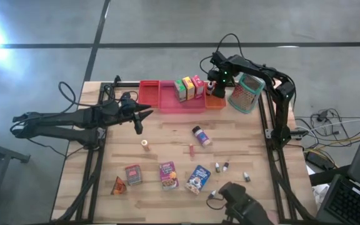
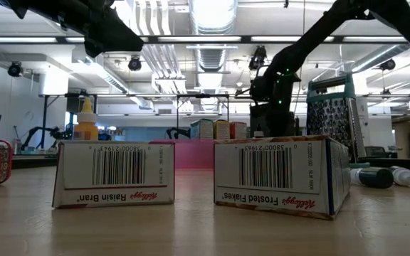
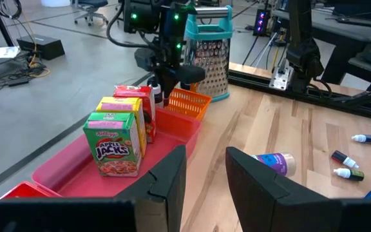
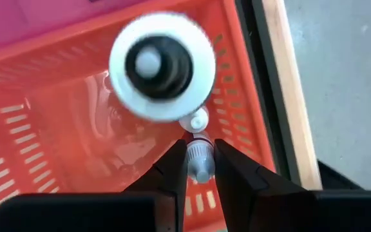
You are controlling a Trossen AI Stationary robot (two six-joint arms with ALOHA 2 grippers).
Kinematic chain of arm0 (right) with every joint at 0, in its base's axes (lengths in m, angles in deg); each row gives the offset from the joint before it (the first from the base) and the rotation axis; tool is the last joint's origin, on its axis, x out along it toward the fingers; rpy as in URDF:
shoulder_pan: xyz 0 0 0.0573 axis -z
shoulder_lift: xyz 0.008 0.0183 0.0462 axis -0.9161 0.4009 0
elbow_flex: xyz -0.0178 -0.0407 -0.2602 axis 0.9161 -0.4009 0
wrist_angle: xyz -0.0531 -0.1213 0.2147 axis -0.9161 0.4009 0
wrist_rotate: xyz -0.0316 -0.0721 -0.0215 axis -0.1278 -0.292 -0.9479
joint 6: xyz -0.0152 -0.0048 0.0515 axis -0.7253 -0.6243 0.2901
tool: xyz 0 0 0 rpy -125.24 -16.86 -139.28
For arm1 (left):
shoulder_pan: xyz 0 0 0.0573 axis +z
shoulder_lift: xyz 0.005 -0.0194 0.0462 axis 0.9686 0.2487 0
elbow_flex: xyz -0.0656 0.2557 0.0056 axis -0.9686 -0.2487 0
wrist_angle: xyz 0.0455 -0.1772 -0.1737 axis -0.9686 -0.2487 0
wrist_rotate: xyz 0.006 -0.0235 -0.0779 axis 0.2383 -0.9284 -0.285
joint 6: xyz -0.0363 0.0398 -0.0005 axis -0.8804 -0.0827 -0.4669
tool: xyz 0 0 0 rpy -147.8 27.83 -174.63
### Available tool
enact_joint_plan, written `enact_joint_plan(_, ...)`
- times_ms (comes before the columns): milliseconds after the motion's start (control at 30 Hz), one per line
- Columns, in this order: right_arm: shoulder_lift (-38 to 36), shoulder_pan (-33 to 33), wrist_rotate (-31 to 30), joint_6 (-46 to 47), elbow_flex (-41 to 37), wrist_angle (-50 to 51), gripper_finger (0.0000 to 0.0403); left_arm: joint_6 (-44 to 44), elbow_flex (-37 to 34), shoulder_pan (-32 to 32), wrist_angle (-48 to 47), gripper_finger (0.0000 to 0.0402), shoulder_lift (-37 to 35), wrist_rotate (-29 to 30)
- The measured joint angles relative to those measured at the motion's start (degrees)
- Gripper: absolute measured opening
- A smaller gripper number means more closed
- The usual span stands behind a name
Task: Pick & Place Kitchen Items
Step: Put the small black food coloring bottle into the orange bin
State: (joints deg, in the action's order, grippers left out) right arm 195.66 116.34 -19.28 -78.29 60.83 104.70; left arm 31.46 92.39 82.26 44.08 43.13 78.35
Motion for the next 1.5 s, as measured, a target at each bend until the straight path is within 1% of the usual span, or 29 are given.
enact_joint_plan(167,0.0,0.11,1.14,0.2,-0.07,-0.09,0.0074,0.0,0.0,0.0,0.0,0.0116,0.0,0.0)
enact_joint_plan(367,0.0,0.17,1.33,0.22,-0.55,-0.49,0.006,0.0,0.0,0.02,0.0,0.0116,0.0,0.0)
enact_joint_plan(467,0.0,0.17,1.33,0.26,-0.57,-0.84,0.0058,0.0,0.0,0.0,0.0,0.0116,0.0,-0.01)
enact_joint_plan(700,0.0,0.31,1.33,0.83,-0.73,-1.98,0.0074,0.0,0.0,0.01,0.0,0.0116,0.0,-0.01)
enact_joint_plan(933,0.0,0.36,1.31,0.59,-1.75,-3.19,0.006,0.0,0.0,0.02,0.0,0.0116,0.0,0.0)
enact_joint_plan(1233,-0.11,0.75,1.32,0.61,-4.61,-6.31,0.008,0.0,0.0,0.02,0.0,0.0116,0.0,-0.02)
enact_joint_plan(1500,-0.17,0.94,1.31,1.07,-4.63,-6.62,0.0068,0.0,0.0,0.02,0.0,0.0116,0.0,-0.01)
